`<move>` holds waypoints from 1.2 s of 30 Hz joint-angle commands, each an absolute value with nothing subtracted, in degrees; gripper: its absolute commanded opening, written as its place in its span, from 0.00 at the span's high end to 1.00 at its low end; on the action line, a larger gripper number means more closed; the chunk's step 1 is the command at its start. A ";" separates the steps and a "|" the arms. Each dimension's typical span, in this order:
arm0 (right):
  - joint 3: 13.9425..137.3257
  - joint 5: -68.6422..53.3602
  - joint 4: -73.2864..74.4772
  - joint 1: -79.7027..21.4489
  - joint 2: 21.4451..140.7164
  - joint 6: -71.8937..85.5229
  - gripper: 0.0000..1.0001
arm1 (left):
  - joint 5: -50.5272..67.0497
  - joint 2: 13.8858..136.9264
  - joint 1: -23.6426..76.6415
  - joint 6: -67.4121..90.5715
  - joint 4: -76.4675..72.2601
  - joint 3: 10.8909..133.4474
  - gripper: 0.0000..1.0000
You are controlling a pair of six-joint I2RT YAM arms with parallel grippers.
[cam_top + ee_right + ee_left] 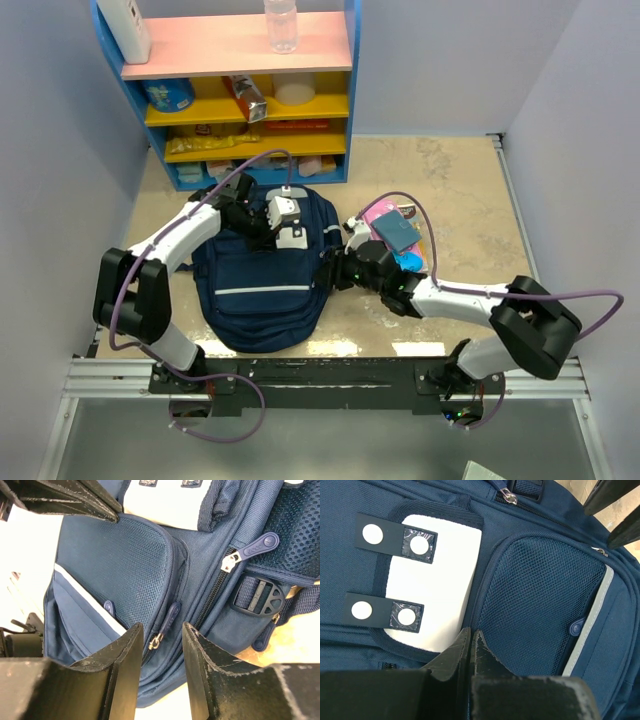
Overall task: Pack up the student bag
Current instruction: Unzip the student bag at the center of the board.
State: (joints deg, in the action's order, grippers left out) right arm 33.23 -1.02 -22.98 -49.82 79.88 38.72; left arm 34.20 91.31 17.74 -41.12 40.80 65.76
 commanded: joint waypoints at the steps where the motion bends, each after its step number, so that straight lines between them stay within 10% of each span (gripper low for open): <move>1: 33.92 -0.44 -25.40 -49.92 81.64 41.66 0.60 | 35.51 87.72 17.49 -40.25 39.90 67.24 1.00; 22: 31.38 -15.02 -48.42 -49.83 91.05 50.97 0.65 | 35.24 86.66 17.58 -37.62 37.71 67.59 1.00; 36: 29.27 -17.41 -53.45 -49.75 92.47 53.45 0.87 | 34.72 86.22 17.58 -36.30 36.03 67.33 1.00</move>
